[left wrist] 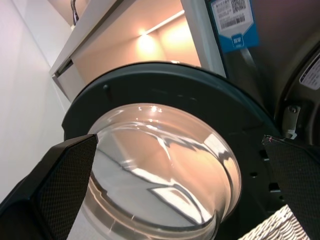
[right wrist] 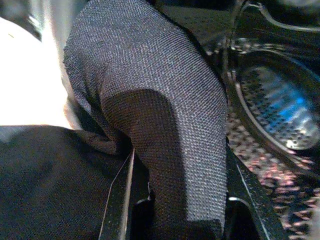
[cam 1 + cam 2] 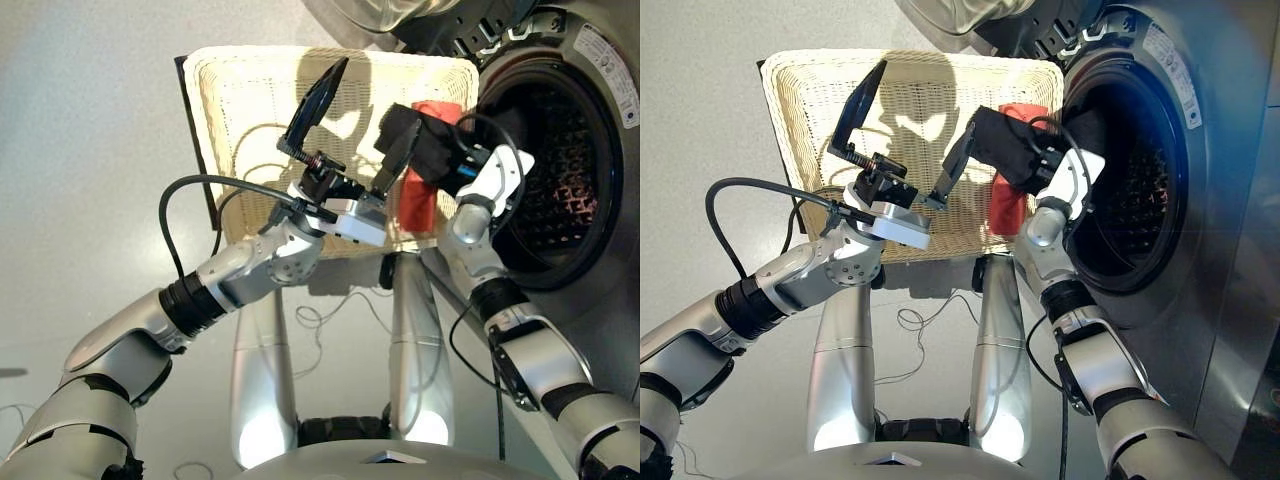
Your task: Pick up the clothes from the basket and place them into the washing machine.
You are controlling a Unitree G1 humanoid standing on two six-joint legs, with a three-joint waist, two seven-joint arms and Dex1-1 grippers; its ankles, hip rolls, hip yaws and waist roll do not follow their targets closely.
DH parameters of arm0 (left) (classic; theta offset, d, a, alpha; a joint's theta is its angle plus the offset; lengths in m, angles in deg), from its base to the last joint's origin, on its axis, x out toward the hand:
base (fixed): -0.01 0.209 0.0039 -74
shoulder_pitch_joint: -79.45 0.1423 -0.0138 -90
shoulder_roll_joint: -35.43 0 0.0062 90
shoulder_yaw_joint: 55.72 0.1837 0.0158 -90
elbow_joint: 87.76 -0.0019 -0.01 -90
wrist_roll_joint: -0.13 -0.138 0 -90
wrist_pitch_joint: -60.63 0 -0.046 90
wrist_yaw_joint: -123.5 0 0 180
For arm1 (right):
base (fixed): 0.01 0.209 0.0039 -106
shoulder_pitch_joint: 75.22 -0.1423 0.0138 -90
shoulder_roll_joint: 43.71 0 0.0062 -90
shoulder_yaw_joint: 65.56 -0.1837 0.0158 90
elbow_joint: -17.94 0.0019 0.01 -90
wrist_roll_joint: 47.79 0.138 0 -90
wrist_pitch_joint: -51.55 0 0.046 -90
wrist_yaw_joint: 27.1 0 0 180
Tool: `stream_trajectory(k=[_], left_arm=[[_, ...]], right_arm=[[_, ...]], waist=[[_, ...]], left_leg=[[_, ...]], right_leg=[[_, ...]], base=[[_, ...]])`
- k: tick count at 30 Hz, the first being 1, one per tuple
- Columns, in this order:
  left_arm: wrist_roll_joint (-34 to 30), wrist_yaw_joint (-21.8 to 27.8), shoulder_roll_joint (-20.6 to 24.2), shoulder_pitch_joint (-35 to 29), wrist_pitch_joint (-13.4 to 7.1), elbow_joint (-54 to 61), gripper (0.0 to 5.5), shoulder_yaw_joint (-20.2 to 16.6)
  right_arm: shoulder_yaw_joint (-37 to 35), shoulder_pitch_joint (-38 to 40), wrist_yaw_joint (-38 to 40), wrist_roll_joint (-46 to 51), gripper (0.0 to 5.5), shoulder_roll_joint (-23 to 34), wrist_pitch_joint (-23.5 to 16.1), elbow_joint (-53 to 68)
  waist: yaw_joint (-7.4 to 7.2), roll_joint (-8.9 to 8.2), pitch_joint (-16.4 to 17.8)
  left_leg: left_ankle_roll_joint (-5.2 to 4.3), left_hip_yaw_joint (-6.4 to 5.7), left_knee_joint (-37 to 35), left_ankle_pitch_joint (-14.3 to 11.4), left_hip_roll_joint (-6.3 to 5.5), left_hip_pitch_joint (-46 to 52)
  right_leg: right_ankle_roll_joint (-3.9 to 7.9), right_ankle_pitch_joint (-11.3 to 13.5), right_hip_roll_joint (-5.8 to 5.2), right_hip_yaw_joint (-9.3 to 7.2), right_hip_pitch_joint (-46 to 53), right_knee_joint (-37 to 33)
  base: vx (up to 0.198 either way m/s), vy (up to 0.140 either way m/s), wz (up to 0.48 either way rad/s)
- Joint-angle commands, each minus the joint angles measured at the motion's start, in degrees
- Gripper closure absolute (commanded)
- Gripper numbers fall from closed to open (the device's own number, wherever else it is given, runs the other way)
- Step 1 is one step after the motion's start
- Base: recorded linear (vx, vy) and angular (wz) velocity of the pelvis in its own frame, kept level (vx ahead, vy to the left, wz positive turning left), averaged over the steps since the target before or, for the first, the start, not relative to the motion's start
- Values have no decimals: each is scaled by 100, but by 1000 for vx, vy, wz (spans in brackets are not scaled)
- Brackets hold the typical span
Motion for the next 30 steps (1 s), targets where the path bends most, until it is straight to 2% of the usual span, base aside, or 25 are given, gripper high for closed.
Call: stream_trajectory(k=[1, 5, 7, 12, 17, 24, 30], left_arm=[[3, -225, -161, -74, -303, 768, 0, -90], [47, -233, -106, -120, -290, 902, 0, -85], [90, -284, -58, -139, -216, 965, 0, -62], [127, -346, 36, -87, -140, 1072, 0, -98], [195, -370, 192, -111, -76, 1163, 0, -80], [325, -467, 430, -79, -31, 1355, 0, -219], [376, -502, 615, 2, 25, 1421, 0, -308]], right_arm=[[-365, -130, 571, -350, 550, 814, 156, -130], [-476, -460, 671, -188, 550, 1145, 376, -804], [-567, -749, 733, 82, 550, 1463, 568, -1420], [-740, -1038, 861, 554, 550, 1866, 678, -1923], [-902, -1292, 630, 1307, 550, 2331, 805, -2607], [-930, -1514, 544, 1759, 550, 2779, 867, -2938], [-1057, -1425, 642, 1865, 550, 3044, 840, -2957]], waist=[[-40, 528, -84], [-6, 570, -84], [23, 608, -84], [39, 665, -84], [35, 705, -84], [20, 718, -84], [-53, 671, -84]], left_leg=[[-94, 114, 16, -223, -66, 150], [-94, 80, 101, -260, -81, 47], [-98, 60, 203, -292, -86, -77], [-98, 32, 392, -340, -92, -295], [-104, 29, 571, -386, -87, -486], [-101, 34, 685, -402, -85, -656], [-102, 42, 782, -410, -86, -728]], right_leg=[[-194, -114, 36, -106, -67, 112], [-195, -141, 20, -108, -169, 201], [-201, -165, 6, -97, -289, 304], [-211, -204, -3, -90, -498, 482], [-208, -230, -6, -96, -692, 664], [-193, -212, 0, -79, -888, 762], [-191, -228, 23, -62, -995, 878]], base=[[0, 0, 0], [0, 0, 0], [0, 0, 0], [0, 0, 0], [0, 0, 0], [0, 0, 0], [0, 0, 0]])
